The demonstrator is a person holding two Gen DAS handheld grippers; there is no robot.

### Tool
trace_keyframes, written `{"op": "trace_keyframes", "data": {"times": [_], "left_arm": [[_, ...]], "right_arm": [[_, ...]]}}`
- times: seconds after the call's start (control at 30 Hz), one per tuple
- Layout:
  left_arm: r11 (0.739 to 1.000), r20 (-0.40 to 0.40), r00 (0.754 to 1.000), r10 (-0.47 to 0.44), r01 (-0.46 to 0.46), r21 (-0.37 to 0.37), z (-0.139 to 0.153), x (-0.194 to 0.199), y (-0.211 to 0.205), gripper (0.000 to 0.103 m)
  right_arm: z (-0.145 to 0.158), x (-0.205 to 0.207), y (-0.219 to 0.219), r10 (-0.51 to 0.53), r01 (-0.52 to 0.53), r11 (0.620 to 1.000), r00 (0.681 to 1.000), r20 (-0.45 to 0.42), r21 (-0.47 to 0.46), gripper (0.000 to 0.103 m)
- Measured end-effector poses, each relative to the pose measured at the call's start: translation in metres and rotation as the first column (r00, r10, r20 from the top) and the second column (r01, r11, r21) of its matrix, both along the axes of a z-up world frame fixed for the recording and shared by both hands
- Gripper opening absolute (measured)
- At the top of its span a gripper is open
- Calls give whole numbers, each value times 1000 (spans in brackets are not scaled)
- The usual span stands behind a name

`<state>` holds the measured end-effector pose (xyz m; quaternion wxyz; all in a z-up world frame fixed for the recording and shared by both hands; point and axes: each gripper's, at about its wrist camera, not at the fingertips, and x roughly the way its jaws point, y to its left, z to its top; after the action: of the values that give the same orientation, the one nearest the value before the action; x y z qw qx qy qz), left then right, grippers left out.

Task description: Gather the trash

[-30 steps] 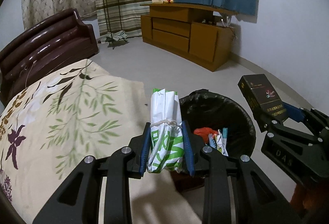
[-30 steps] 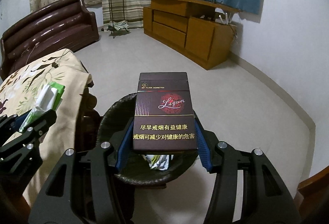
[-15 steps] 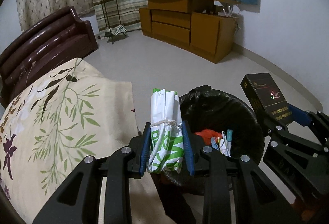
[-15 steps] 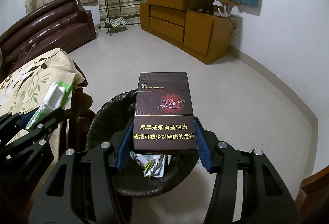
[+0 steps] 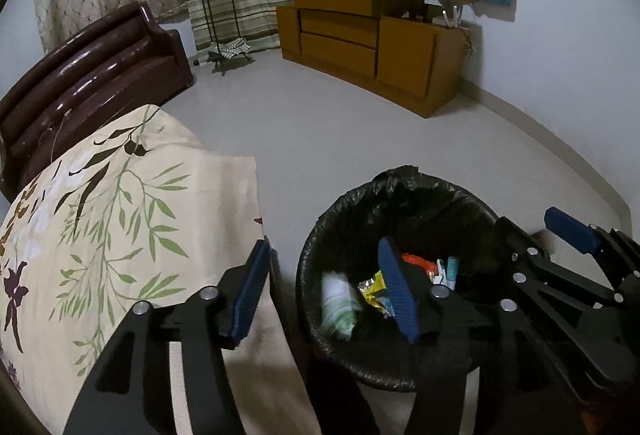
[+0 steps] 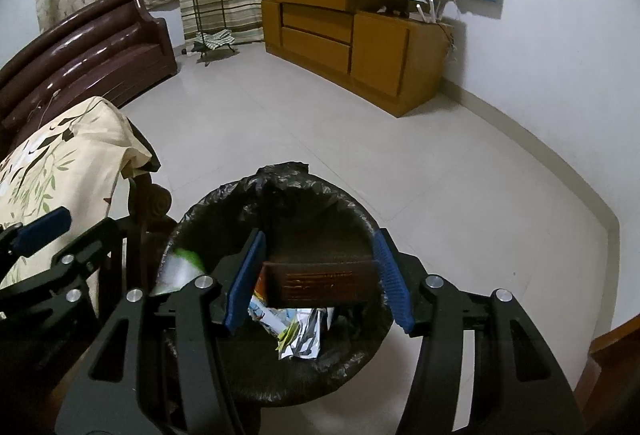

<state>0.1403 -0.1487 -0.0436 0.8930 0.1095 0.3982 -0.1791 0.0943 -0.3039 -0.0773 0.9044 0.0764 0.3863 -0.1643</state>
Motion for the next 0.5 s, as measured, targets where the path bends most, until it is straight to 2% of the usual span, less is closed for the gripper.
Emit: {"op": "trace_keyframes", "data": {"times": [0.27,0.37,0.5], "left_arm": [[1000,8,1000,8,-8,-14,3,-4,3,63],[1000,20,1000,12,-11,-22,7,-8,8,65],[999,46,999,13,-11,-34,15,-19,14,67]], "right_arm": [[8,-12,-1,-21,22,1000,1000,18,-7,57],[14,-20,-2,-36,36,999,999,28,-2,63],[21,-33,1,-38,38,999,998,41,-2,65]]}}
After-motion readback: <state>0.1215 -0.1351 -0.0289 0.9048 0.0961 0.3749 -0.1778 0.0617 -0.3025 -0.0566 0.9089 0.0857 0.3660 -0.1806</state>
